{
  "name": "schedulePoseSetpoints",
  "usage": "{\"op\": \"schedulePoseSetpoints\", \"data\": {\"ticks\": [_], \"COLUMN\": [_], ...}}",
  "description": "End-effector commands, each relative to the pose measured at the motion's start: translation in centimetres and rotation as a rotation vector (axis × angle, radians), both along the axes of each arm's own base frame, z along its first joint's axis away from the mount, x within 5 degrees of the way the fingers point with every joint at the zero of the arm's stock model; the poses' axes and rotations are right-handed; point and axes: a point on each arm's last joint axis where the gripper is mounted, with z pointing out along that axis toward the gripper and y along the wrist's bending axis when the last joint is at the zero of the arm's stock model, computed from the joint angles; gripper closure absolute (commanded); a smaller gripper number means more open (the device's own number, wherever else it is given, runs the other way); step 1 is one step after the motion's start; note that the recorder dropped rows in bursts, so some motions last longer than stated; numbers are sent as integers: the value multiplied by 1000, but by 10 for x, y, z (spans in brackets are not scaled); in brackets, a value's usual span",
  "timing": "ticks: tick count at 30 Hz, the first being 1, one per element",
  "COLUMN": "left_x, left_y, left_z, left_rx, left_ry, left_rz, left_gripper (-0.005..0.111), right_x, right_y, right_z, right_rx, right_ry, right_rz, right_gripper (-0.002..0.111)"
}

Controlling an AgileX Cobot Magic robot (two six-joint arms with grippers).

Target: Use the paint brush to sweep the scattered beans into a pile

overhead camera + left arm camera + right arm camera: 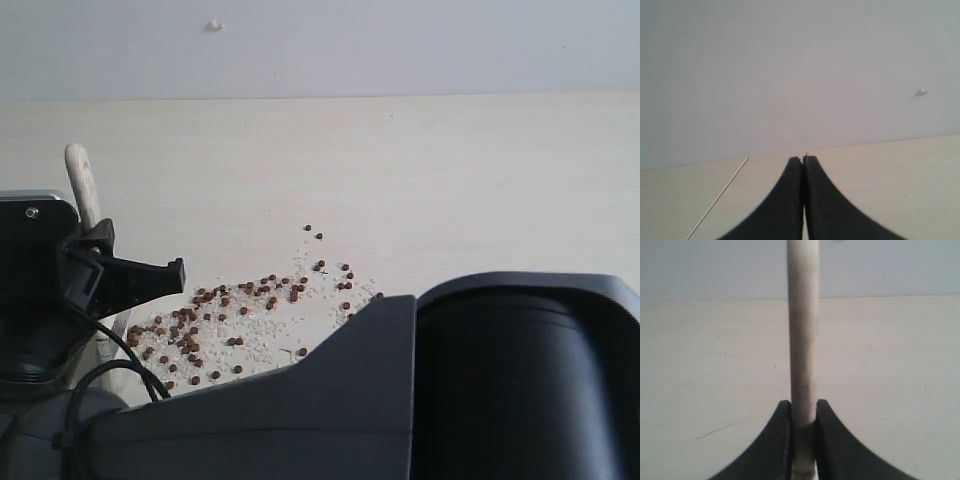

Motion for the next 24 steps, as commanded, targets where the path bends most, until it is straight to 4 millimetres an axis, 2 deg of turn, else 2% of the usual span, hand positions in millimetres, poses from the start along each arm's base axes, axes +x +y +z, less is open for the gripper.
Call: {"op": "schedulePoseSetpoints", "data": {"ticks": [1, 10, 14, 19, 24], "left_x": [0, 0, 0, 0, 0], "left_y": [0, 0, 0, 0, 0], "left_z": [-1, -1, -1, -1, -1], "left_rx": [-4, -4, -4, -4, -4], "left_ry": [-3, -3, -3, -3, -3], "left_rz": [1, 1, 1, 1, 1], "left_gripper": [107, 107, 107, 107, 107], "right_x": [2, 10, 17, 26, 42], "right_y": [-5, -19, -34, -52, -74], "right_z": [3, -6, -9, -3, -11], "right_rx": [-22, -54, -96, -128, -191], "right_ry": [-3, 12, 23, 9, 11], "right_rz": [-46, -76, -99, -112, -148], "right_gripper": [108, 108, 108, 108, 108]}}
